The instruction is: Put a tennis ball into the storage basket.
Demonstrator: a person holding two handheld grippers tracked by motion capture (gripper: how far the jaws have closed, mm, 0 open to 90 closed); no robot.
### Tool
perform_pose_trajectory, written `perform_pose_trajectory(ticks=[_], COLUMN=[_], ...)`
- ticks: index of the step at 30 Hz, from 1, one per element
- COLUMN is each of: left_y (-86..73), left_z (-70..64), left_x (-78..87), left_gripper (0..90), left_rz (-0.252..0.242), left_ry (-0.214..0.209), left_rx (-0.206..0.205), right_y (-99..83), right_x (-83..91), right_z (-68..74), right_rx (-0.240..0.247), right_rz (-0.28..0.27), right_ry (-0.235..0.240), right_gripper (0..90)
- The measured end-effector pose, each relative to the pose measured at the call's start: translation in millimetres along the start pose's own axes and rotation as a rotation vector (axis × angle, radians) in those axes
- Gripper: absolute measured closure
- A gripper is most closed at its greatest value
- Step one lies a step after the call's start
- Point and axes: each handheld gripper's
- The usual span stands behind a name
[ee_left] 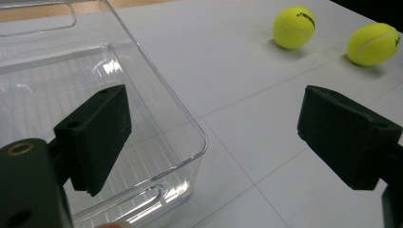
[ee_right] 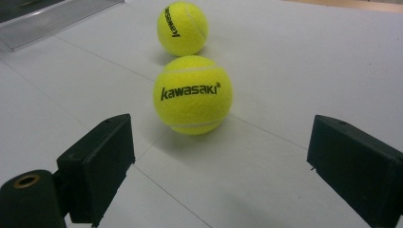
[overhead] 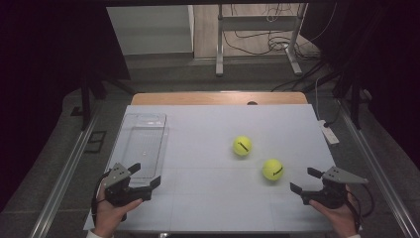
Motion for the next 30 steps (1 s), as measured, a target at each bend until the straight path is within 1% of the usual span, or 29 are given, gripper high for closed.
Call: perform_pose_trajectory(ticks=[6,11,14,19,21,24,30], left_y=[-0.1,0.2,0.7,1.7,2.6,7.3,11.5], left_z=[-0.6,-0.8,-0.6,-1.7,-1.7,-1.1,-2.3], left_x=[1.3,1.4,0.9,0.2,1.3,6.0,6.4], left_gripper=[11.9,11.9,11.9,11.9,11.8,11.8,11.8], left_rz=[-0.006,-0.004,-0.003,0.0,-0.001,-0.018,-0.015], left_ry=[0.004,0.002,-0.001,-0.006,-0.007,-0.009,-0.001], left_rx=[0.001,0.003,0.008,0.004,0.01,0.027,0.032], right_y=[-0.4,-0.1,-0.1,-0.5,-0.4,0.0,-2.0], right_x=[-1.8,-1.7,-1.7,-3.0,-3.3,-2.5,-2.1], right_z=[0.6,1.0,0.2,-0.7,-0.9,-0.9,-1.0], right_rx=[0.002,0.007,0.001,0.003,-0.001,-0.011,-0.01], right_rz=[0.007,0.005,0.004,0.004,0.004,-0.004,-0.003], right_ry=[0.002,0.002,0.0,0.001,0.001,0.003,0.007], right_gripper=[8.4,8.5,8.5,8.6,8.6,8.6,8.7])
Point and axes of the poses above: each handheld gripper's, and its own axes: x roughly backward along the jaws, y roughly out of its top, z roughly to its left, and after that the axes turned 9 degrees about x, right-handed
